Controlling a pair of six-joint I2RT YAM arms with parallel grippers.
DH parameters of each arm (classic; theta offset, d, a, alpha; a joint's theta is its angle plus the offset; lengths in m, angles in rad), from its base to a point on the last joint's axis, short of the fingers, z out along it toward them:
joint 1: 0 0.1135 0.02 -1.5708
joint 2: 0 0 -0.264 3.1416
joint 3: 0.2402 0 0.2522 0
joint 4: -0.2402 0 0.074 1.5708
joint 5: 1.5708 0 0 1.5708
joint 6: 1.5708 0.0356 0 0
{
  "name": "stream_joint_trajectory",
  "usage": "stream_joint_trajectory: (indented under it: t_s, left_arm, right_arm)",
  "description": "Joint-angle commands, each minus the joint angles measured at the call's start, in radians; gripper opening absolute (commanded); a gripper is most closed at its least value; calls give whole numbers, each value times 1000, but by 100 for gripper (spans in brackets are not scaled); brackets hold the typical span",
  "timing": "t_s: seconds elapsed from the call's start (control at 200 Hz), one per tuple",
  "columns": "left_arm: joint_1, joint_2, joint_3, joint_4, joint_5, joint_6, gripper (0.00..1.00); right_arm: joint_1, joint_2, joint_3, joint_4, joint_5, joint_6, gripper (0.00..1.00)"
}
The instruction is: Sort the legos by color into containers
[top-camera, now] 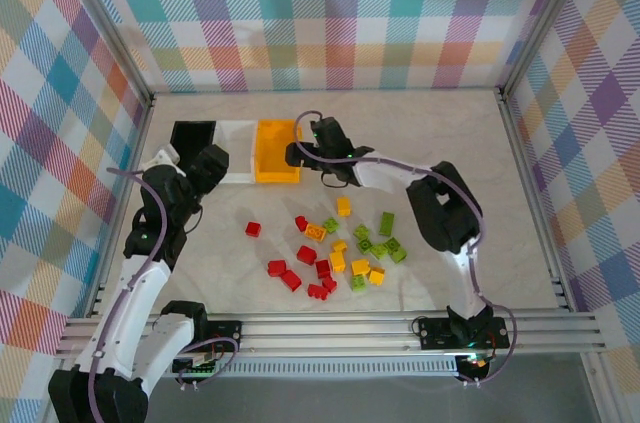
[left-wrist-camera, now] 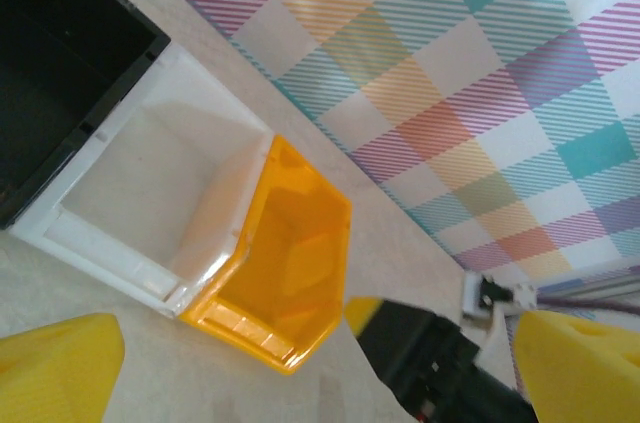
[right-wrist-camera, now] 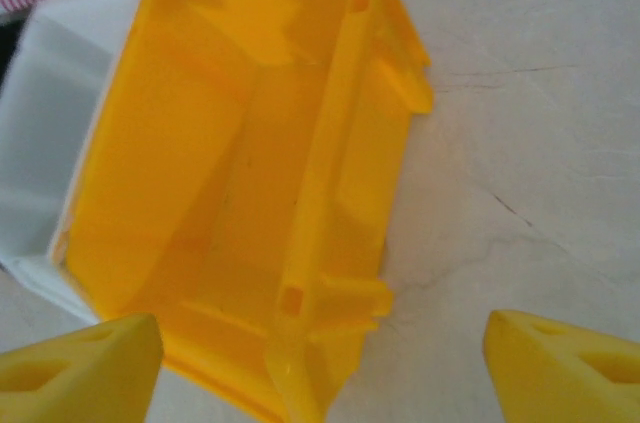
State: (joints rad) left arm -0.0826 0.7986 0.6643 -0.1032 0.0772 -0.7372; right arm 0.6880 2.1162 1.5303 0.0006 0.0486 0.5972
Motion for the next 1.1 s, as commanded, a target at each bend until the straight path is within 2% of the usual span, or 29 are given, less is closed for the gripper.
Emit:
stream_joint_trajectory:
  t_s: [0.0, 0.12, 0.265, 0.35, 0.67, 0.865, 1.095]
  left_arm:
    - [-4, -26, -24, -47, 41, 1, 100]
    - [-6, -50, -35, -61, 57, -1, 100]
    - [-10, -89, -55, -77, 52, -5, 100]
    - [-14, -107, -67, -75, 49, -12, 100]
    - [-53, -69, -56, -113, 42, -49, 100]
    - [-108, -50, -42, -141, 40, -44, 100]
    - [-124, -65, -46, -157, 75, -24, 100]
  right_arm:
    - [4, 73, 103, -101, 57, 30, 78]
    - [14, 144, 193, -177, 103, 40, 68]
    - [27, 174, 238, -245, 159, 32, 49]
    - [27, 157, 228, -274, 190, 36, 36]
    - [5, 19, 127, -386, 357, 28, 0]
    - [-44, -114, -7, -396, 383, -79, 0]
    - [-133, -269, -197, -386, 388, -182, 0]
